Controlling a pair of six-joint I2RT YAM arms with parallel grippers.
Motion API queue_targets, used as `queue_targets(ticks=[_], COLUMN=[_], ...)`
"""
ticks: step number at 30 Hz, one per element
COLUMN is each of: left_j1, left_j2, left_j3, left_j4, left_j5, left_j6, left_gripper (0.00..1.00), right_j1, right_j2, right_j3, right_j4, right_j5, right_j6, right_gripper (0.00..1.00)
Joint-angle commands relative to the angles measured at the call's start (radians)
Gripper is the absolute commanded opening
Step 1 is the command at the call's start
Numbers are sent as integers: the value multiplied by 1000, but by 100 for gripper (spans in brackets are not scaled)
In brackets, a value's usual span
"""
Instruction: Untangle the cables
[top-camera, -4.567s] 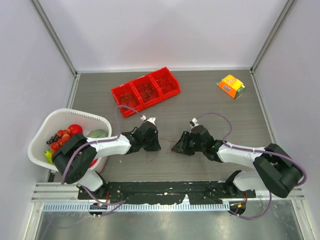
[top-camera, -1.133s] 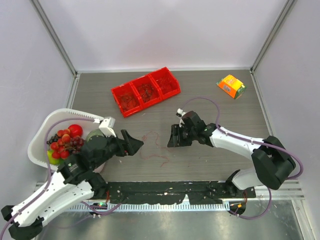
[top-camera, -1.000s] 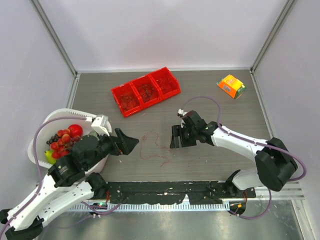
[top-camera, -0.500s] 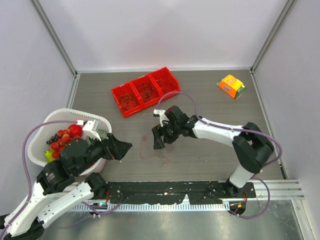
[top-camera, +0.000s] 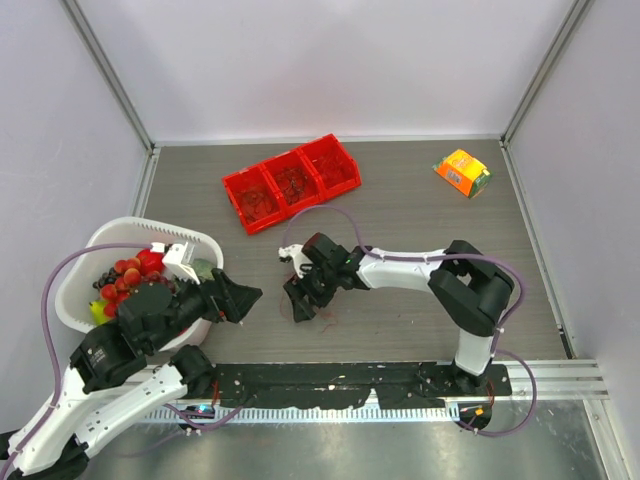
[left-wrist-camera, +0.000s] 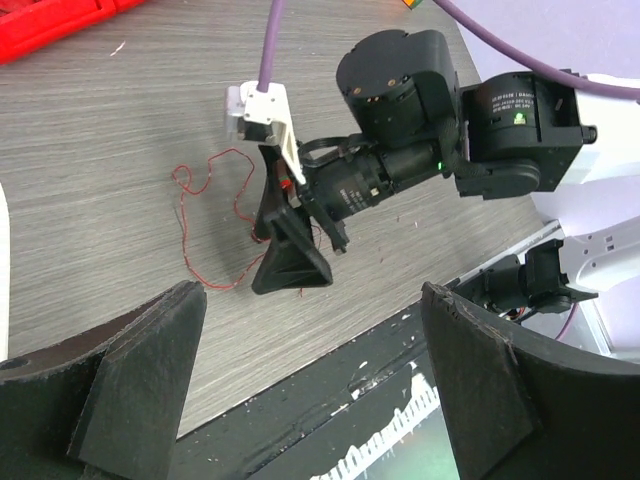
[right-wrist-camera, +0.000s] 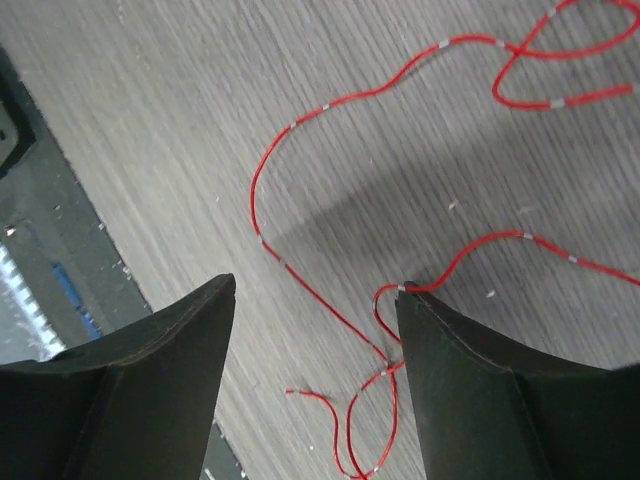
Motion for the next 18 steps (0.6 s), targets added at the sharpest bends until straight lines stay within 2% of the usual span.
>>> queue_targets(ticks=[1, 2, 5, 7, 8, 9, 10, 11, 15, 17, 18], left_j1=[2, 2, 2, 2, 2, 1, 2, 2, 2, 1, 2], left_j2=[11, 11, 11, 9, 11, 9, 9, 7, -11, -22, -26], left_j3=[33, 36, 37, 31, 28, 24, 17, 10, -29, -59, -82], left_j4=[3, -1, -11, -11, -9, -6, -1, 5, 70, 136, 184], left_j5=[4, 1, -13, -16, -15, -13, -13, -12, 11, 60, 82], left_j6=[11, 13, 14, 13, 10, 10, 11, 11, 13, 22, 26], left_gripper=[92, 92, 92, 92, 92, 92, 92, 92, 91, 91, 91], right_j1=[74, 100, 157, 180, 184, 184, 186, 184, 157, 103, 83], right_j2=[40, 50, 72, 77, 72, 51, 40, 0, -112, -175, -195], right_j3=[53, 60, 71, 65, 56, 50, 27, 1, -82, -140, -170], right_j4=[-12, -16, -36, -30, -24, -7, 17, 28, 105, 171, 256], right_j5=[253, 290, 558, 634, 642, 639, 627, 611, 386, 216, 85], right_j6=[-35, -40, -26, -11, 0, 8, 28, 38, 86, 141, 191], right_gripper=[69, 66, 56, 37, 21, 15, 6, 2, 1, 1, 1])
